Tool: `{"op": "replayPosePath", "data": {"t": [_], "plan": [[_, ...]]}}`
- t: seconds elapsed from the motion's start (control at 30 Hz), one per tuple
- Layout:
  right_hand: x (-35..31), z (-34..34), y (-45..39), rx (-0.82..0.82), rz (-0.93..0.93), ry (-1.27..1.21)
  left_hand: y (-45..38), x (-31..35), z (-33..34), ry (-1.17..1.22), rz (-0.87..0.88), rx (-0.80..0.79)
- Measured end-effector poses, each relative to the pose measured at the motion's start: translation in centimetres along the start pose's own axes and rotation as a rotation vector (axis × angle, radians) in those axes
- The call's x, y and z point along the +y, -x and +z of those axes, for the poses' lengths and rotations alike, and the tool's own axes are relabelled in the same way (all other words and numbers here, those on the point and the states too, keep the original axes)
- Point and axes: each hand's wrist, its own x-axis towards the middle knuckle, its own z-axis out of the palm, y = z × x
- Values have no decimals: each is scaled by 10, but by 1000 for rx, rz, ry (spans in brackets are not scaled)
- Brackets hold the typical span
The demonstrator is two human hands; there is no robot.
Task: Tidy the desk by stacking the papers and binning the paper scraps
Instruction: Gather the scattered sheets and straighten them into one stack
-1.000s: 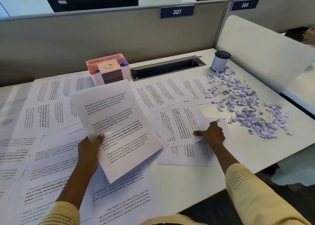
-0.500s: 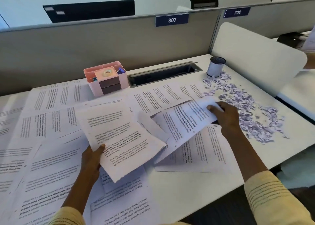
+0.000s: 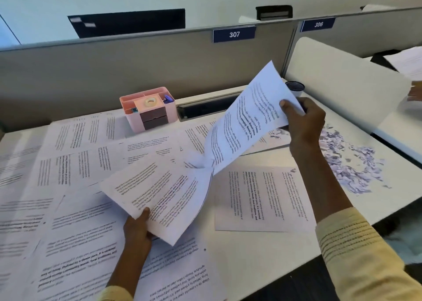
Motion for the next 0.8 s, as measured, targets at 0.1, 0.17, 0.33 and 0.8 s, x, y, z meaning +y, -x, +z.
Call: {"op": "replayPosePath", "data": {"t": [0.1,0.17,0.33,0.8], "plan": [[-1,13,6,70,-7,-7,6,-4,3,39,3,28],[0,19,13,124,1,-27,11,-4,6,67,9,47],[7,30,33,213,96,-135,21,-3,9,104,31,120],[102,62,193,-478,776,97,20,9,33,46,8,10]]}}
